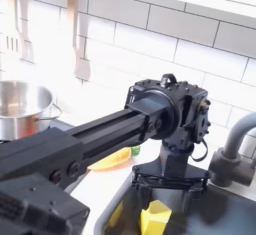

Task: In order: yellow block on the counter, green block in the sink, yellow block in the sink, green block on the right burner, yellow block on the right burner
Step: 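Put the yellow block on the right burner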

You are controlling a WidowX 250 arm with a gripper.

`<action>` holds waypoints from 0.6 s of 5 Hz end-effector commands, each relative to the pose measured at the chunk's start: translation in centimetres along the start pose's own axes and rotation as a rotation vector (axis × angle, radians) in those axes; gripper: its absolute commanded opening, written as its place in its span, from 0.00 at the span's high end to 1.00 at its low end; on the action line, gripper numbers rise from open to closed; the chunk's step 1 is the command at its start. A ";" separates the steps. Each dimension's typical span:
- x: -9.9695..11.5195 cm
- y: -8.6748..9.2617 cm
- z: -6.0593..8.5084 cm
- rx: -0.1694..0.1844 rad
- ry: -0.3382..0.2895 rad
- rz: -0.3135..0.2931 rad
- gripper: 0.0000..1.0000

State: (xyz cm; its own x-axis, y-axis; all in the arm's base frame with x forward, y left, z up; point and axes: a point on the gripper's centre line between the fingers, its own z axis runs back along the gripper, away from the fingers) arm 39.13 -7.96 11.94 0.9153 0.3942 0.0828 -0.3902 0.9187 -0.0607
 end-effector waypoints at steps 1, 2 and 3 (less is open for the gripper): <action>-1.2 0.7 -1.0 0.016 0.023 -0.007 0.00; -2.1 1.1 -2.0 0.030 0.049 -0.011 0.00; -2.3 1.4 -2.1 0.032 0.049 -0.009 0.00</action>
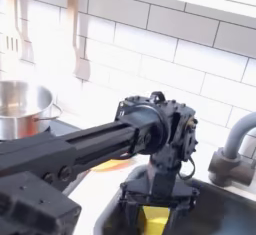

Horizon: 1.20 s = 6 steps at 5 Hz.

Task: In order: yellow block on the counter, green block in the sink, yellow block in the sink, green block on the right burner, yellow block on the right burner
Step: 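Put the yellow block on the right burner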

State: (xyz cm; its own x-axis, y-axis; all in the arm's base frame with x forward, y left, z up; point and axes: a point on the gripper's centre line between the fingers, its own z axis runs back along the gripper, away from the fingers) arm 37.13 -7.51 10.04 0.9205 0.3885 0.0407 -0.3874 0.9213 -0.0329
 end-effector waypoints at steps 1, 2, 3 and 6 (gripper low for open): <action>-0.4 -0.1 -0.7 -0.001 0.011 -0.017 0.00; 0.0 -0.4 -0.7 -0.006 0.007 -0.018 0.00; 0.1 -0.5 -0.9 -0.007 0.016 -0.005 0.00; 0.6 -0.9 -1.0 -0.006 0.014 0.000 1.00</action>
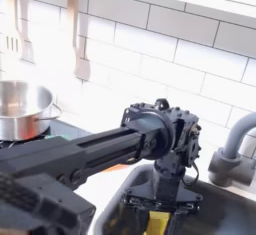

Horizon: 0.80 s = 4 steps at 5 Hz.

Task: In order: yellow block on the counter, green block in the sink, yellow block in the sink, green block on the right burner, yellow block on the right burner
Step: 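Put the yellow block on the right burner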

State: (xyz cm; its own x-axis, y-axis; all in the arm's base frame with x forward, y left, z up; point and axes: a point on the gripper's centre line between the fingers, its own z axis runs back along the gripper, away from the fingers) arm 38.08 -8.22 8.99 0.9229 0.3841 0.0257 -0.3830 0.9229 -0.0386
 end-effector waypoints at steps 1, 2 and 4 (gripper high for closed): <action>-0.5 0.4 0.8 -0.007 0.012 -0.012 1.00; -0.7 0.5 2.0 -0.022 0.010 -0.031 1.00; -0.8 1.3 5.8 -0.068 -0.039 -0.020 1.00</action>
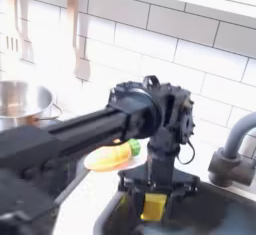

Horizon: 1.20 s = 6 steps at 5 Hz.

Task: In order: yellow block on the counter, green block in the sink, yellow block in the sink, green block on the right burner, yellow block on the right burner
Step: 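Put the yellow block on the right burner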

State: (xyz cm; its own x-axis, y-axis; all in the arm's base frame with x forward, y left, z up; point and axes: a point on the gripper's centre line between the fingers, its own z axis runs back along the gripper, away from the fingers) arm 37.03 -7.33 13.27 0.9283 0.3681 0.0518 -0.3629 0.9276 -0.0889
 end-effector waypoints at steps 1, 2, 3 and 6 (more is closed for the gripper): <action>-1.0 0.3 2.3 -0.022 0.000 -0.012 1.00; -1.5 1.1 3.2 -0.020 0.013 -0.023 1.00; -1.8 3.4 3.3 -0.001 0.017 -0.005 1.00; -3.8 7.0 3.7 0.006 0.032 0.065 1.00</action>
State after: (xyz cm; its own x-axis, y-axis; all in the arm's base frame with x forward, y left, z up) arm 30.67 -2.06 16.27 0.9064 0.4219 0.0207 -0.4188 0.9040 -0.0859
